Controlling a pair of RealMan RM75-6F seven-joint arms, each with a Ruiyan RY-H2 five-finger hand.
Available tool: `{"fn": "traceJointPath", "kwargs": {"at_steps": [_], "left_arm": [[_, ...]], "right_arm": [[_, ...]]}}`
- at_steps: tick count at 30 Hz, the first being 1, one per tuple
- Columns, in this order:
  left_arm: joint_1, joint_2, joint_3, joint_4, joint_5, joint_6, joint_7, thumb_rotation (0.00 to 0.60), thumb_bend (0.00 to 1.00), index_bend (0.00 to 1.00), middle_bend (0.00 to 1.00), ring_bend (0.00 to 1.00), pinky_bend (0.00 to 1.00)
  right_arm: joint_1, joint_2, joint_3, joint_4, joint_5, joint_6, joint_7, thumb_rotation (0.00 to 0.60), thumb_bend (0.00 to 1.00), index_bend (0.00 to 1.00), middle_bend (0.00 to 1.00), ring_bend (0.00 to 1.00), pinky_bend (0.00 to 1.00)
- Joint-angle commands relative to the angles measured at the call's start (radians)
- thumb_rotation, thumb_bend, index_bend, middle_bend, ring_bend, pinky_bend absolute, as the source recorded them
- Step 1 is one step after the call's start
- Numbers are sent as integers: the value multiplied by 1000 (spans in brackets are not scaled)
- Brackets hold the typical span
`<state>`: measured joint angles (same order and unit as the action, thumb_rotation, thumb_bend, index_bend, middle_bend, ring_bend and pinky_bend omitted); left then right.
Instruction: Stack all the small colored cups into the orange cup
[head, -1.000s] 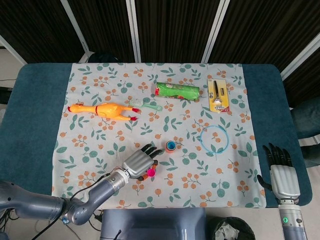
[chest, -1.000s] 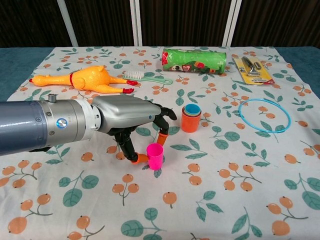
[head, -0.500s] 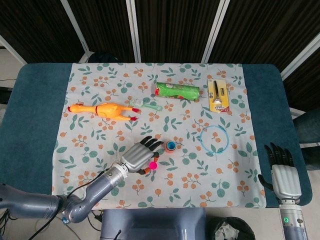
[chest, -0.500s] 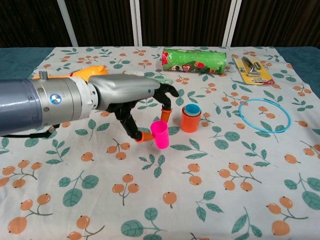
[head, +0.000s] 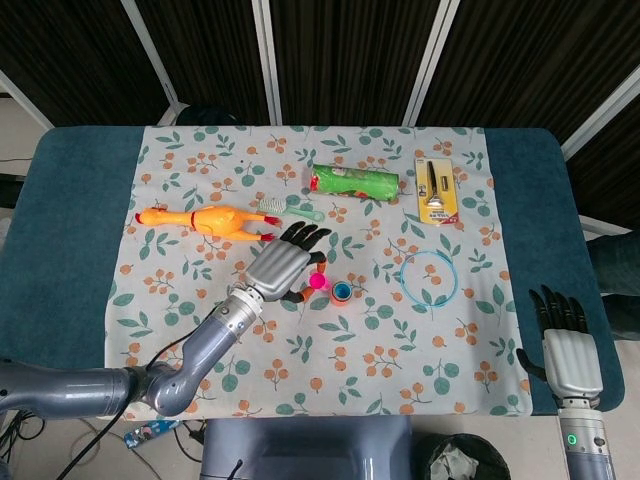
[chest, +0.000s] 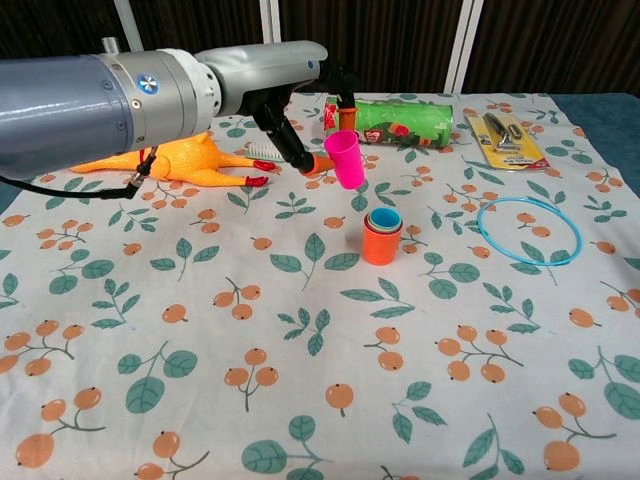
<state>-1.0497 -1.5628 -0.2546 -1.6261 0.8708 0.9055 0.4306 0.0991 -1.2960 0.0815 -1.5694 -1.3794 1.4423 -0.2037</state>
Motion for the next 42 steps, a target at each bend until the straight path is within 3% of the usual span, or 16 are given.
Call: {"fn": "traceJointPath", "kwargs": {"at_steps": [1,16,42], "left_arm": [[-20,-23,-14,37,-22,-24,-14,600,311,512,66,0,0],[-52,-148,-13,191,21,-32,-59,600,311,512,66,0,0],[-70,-200,15,259,-2,-51,5,600,308,510,66,0,0]], "right_arm": [[-1,2,1,0,0,2,1,600,336,8,0,0,20],[0,-2,7,7,3,-3,3,600,336,8,0,0,20],[-1,0,12,2,10,-11,15,600,336,8,0,0,20]]}}
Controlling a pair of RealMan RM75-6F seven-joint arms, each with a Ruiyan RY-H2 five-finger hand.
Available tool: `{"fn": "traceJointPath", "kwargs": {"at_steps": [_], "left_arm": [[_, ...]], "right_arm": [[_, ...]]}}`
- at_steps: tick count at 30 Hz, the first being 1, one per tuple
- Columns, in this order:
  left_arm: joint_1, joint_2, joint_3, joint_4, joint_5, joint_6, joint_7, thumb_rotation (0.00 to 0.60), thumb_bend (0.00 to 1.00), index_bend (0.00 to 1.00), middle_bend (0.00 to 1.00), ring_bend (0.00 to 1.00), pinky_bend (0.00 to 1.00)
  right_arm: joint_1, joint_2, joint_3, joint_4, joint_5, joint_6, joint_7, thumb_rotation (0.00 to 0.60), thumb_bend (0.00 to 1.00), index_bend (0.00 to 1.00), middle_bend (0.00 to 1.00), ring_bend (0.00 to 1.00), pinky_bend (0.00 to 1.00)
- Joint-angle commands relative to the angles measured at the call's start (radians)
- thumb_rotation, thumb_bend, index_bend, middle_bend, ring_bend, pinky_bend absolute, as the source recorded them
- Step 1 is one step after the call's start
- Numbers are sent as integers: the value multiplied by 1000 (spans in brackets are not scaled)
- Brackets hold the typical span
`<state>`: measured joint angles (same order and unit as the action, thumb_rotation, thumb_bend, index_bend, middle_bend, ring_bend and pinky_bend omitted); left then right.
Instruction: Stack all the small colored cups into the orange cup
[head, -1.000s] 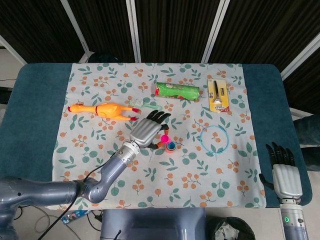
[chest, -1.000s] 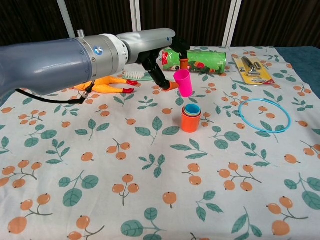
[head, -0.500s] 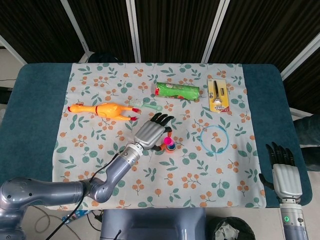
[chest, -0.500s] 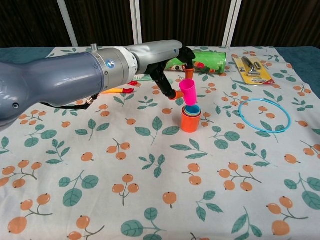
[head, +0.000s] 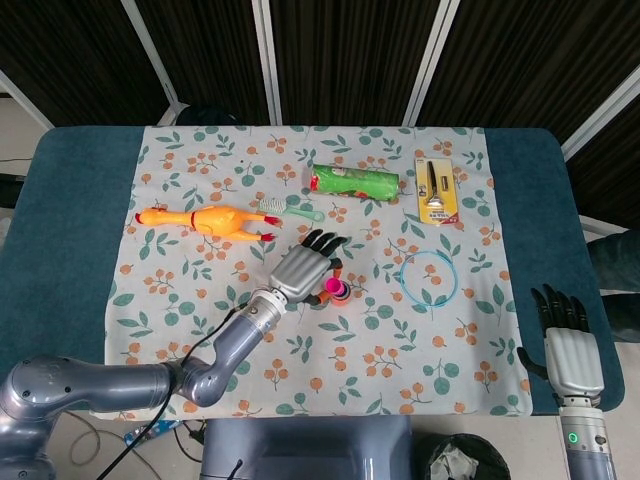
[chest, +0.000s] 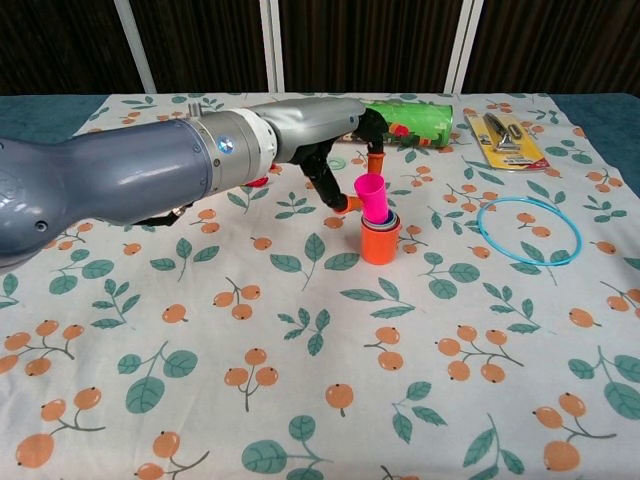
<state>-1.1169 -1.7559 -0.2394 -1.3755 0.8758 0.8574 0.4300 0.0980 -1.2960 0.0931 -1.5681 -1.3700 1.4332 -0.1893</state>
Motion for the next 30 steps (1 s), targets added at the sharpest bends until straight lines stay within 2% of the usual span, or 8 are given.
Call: {"fn": "traceJointPath", "kwargs": {"at_steps": [1,7,14,17,23,30], "left_arm": [[-6,-11,-1,14,-12,-5,10,600,308,510,66,0,0],[-19,-34,-13,33,-35,-10,25,600,305,502,66,0,0],[-41,-33,2,17,-108,-32,101,600,192,297,53,0,0],[-57,-19,11,-5,-153,-40,148,600,181,247,51,0,0],[-70,14,-3,-73,-192,1,188,600,181,219,51,0,0],[-50,112,-40,-217,-139,127,214,600,181,207,51,0,0]], "right_arm": [[1,0,0,0,0,-2,3,600,337,8,0,0,20],[0,-2,0,1,-4,1,4,600,336,8,0,0,20],[-1,2,0,-3,-3,1,5,600,336,8,0,0,20],[-2,4,3,-5,-2,4,7,600,336,8,0,0,20],[-5,8,7,-6,-2,11,13,600,336,8,0,0,20],[-3,9,4,-6,-4,5,13,600,335,8,0,0,20]]}}
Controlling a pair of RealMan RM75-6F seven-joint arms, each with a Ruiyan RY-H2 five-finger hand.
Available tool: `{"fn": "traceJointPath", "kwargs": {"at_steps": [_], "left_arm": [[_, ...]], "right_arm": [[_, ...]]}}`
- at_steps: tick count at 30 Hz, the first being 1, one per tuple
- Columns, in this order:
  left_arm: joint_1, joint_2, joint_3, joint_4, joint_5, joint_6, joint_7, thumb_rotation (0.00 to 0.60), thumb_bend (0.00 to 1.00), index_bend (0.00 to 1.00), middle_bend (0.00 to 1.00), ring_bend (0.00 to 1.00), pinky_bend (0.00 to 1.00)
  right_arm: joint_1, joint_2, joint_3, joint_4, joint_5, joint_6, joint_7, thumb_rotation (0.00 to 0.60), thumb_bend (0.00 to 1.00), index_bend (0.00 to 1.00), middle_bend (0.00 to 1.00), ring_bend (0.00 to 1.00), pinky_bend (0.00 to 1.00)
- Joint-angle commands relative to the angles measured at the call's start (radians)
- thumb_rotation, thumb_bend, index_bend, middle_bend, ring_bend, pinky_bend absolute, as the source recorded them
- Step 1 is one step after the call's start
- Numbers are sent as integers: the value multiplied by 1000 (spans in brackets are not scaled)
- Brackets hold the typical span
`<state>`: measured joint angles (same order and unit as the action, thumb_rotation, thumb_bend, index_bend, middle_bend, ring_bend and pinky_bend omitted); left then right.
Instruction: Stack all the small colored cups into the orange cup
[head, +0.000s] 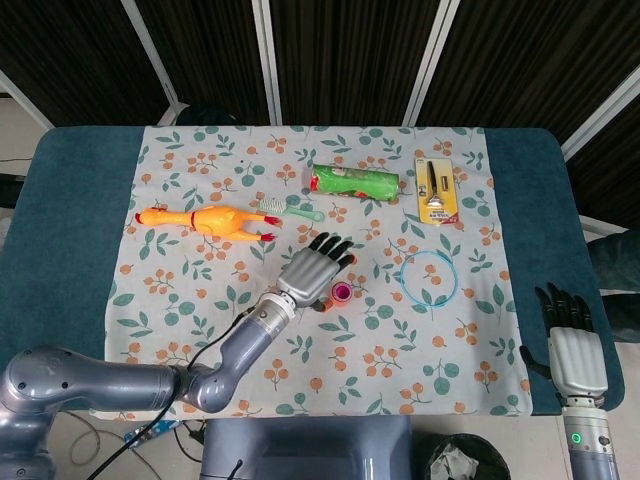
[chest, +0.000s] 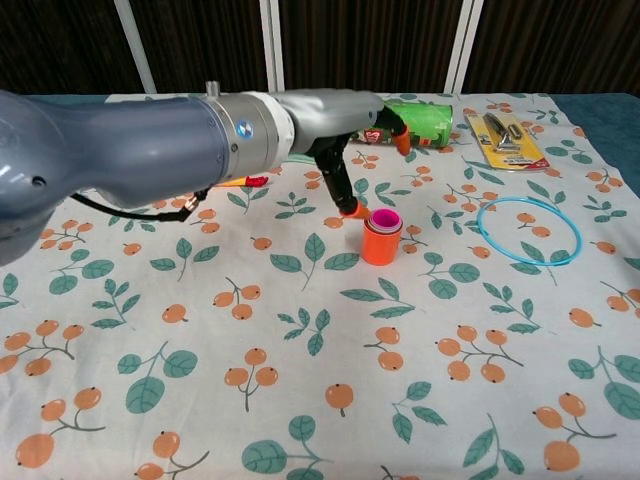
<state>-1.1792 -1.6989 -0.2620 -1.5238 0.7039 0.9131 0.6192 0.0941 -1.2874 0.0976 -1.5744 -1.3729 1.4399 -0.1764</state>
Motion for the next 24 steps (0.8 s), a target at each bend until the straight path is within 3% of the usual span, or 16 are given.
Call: {"fn": "traceJointPath", "kwargs": {"at_steps": [1,7,13,18,20,24], "left_arm": [[15,79,-15,-95,46,100,50,600,180,205,51,0,0],[68,240,2,-280,77,242,156,600,180,196,53,0,0],[188,436,102,-466,112,368,222,600,181,196,52,0,0],[395,535,211,-491,318,477,-45,600,180,209,50,0,0],[486,544,284,-421,442,511,-189,600,180,209,51,0,0],[625,509,380,-251,605,588,-401,600,181,209,51,0,0]], "right_arm": [[1,0,-1,1,-1,-3,0,600,335,8,0,0,20],[3,-3,-1,9,-7,-1,3,600,336,8,0,0,20],[4,-5,4,17,-12,6,12,600,336,9,0,0,20],[1,-4,3,10,-30,24,13,600,335,8,0,0,20],[-2,-5,4,7,-31,31,6,600,336,8,0,0,20],[-2,-10,5,6,-26,31,-2,600,336,8,0,0,20]]}}
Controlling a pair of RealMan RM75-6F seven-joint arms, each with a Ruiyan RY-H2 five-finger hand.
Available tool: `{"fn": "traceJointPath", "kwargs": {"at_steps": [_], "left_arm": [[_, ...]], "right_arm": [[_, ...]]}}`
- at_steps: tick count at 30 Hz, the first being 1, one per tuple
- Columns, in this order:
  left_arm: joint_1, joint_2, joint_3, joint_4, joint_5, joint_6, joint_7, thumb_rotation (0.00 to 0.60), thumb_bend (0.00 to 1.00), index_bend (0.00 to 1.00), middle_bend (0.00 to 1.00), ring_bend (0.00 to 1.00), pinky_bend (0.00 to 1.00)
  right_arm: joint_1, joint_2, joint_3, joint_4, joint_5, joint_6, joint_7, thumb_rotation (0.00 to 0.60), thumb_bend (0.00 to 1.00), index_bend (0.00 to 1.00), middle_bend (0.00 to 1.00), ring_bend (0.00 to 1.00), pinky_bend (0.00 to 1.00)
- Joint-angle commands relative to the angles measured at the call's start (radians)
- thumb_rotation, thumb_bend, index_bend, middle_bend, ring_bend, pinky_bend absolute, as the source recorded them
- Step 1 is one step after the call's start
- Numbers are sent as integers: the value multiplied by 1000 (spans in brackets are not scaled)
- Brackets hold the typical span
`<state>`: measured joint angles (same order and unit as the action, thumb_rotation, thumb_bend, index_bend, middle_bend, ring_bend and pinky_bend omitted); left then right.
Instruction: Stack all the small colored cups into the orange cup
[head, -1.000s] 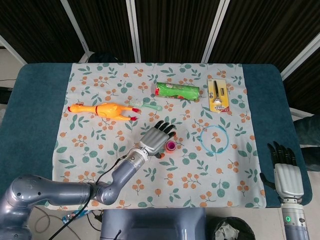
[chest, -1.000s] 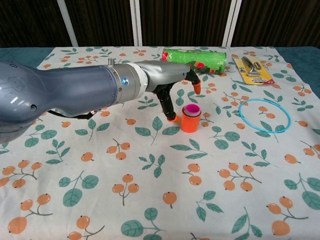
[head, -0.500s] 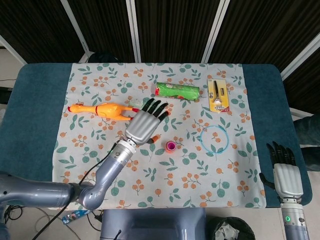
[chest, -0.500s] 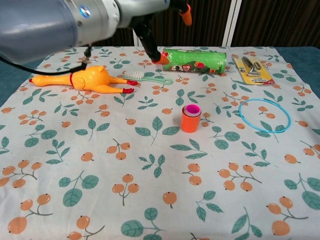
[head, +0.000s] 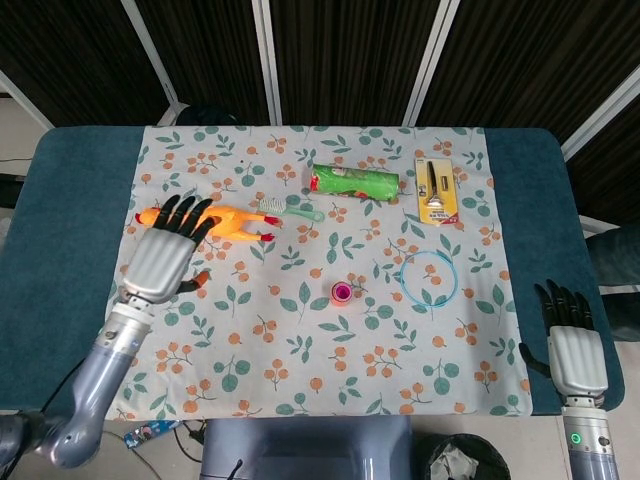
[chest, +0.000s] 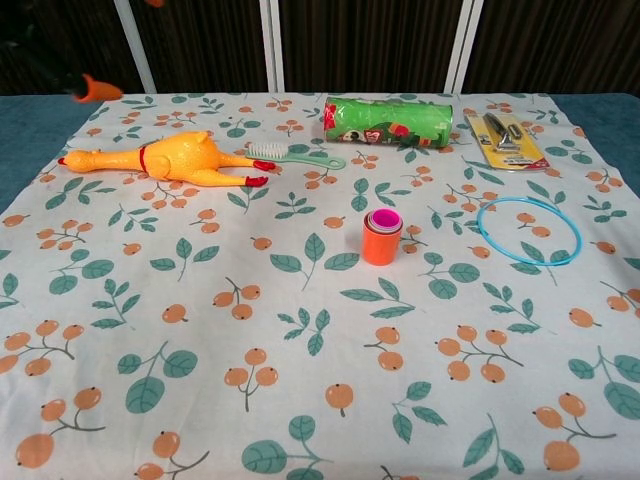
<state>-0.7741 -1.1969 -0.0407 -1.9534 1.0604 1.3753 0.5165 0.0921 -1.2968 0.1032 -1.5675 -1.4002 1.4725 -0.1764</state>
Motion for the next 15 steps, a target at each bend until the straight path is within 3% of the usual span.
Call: {"fn": "traceJointPath", "kwargs": {"at_steps": [1,4,8,15], "left_arm": [[247,-6,171,210,261,146,-325,600,181,209,51,0,0],[351,-62,201,329,296,219,-426,600,181,209,51,0,0],[442,-108,198,430,284,265,-514,600,181,209,48,0,0],[487,-101,168,450,263,245,-523,600,181,209,48,0,0]], "right_arm": [[0,-1,-1,0,1,-2,-3,600,336,8,0,0,20],[1,0,-2,1,-1,-3,-5,600,336,8,0,0,20],[0,3,-2,1,0,-3,-3,600,336,8,0,0,20],[-1,27,-11,-3,-15,-11,20,600,336,8,0,0,20]]}}
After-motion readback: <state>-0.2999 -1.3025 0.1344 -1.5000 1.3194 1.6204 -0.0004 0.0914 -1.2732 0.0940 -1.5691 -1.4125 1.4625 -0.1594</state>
